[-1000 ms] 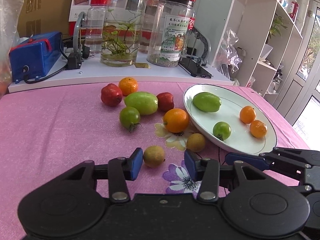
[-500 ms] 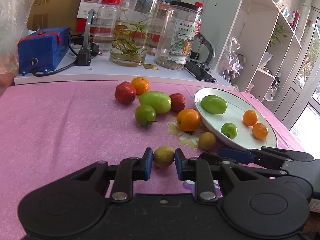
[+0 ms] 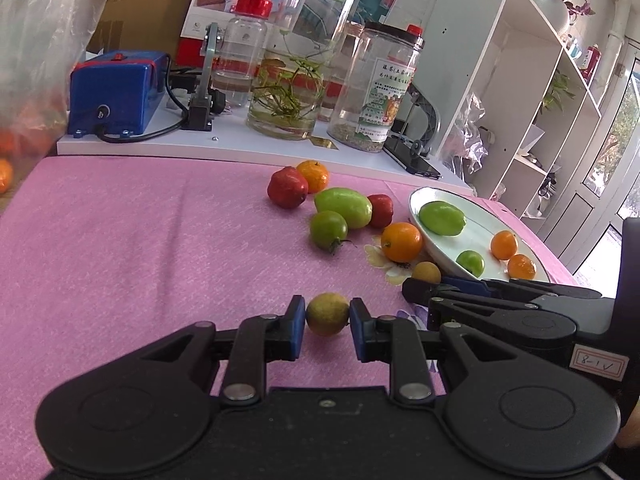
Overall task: Organize fruits
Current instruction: 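Carry both small brown fruits onto the white plate and open both grippers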
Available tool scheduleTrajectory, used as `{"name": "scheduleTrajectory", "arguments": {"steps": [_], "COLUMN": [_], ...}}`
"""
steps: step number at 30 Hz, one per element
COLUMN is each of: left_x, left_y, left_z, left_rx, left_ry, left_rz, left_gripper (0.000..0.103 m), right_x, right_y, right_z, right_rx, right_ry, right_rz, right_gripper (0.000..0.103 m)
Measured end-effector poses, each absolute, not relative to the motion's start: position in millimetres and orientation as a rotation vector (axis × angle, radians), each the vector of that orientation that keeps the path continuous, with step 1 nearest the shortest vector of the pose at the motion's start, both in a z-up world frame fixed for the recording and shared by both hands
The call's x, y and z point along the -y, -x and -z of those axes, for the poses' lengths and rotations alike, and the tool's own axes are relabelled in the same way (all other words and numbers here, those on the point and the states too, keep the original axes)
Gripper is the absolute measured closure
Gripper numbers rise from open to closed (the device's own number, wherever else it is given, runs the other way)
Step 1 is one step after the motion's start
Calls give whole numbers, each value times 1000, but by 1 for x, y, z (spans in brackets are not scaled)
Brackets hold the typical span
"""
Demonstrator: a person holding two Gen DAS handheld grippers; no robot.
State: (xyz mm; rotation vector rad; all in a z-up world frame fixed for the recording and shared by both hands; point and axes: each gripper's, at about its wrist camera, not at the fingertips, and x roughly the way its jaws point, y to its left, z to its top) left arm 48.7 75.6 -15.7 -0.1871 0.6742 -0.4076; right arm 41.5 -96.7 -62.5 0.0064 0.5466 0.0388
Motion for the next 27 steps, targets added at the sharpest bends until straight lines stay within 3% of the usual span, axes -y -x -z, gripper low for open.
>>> {"name": "scheduleTrajectory", "arguments": {"steps": [1,8,27], "left_x": [-76,-75,-65], "left_y": [-49,-51,-60], "left_z": [16,18,21], "left_rx": [-676,-687,-708], "left_ry": [188,180,153], "left_rz": [411,402,390], "left_gripper": [0,0,0], "right_x": [97,95,94], "right_y": [-42,-40,-44], "right_z": [62,63,63], "right_rx": [-546,-543,-538], "right_ry": [-4,-11,16], "right_rz": [-39,-101,-190], "right_gripper": [57,57,54]}}
